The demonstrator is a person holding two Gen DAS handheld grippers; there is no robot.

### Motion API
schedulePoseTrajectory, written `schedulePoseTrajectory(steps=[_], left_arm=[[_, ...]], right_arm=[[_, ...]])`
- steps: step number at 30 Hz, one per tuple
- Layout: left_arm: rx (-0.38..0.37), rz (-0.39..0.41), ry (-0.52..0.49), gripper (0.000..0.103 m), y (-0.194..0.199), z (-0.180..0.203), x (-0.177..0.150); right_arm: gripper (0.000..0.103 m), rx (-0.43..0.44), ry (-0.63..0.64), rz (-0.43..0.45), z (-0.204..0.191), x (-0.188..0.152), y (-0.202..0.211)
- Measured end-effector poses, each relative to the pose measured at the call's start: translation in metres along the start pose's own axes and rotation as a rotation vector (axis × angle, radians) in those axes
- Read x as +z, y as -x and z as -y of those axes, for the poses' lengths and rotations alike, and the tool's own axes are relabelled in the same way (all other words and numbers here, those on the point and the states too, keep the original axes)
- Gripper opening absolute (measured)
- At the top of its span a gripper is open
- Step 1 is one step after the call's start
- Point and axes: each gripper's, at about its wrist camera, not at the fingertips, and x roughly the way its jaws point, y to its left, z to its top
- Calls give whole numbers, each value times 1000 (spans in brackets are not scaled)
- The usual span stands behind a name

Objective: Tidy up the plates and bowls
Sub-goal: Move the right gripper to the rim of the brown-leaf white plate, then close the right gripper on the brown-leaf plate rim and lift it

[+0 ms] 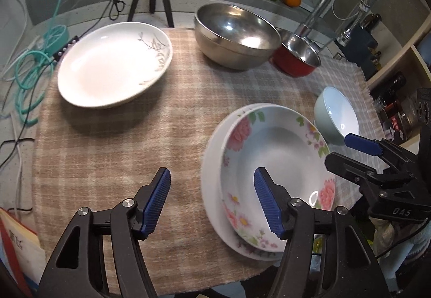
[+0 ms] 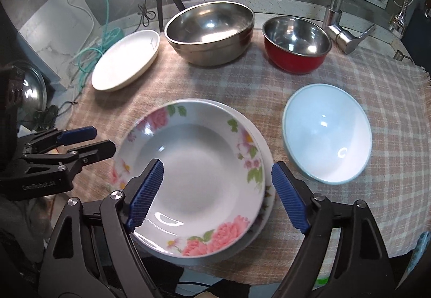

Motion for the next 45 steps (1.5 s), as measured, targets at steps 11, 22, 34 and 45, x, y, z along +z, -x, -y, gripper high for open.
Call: schedulePoseTrajectory(steps=[11,22,34,45], left_arm=[[66,69,40,64,23,-65,37],[115,97,74,64,27,-136,76],[80,65,136,61,-13,-191,118],[63,32,126,40,-42,-205,138]], right_arm=[[85,87,1,35,-41,31,-4],[85,158,-34,23,-76,71,-36],[84,184,-94,-27,-94,111,-88],[53,192,-155,-104,-100,132,-138]])
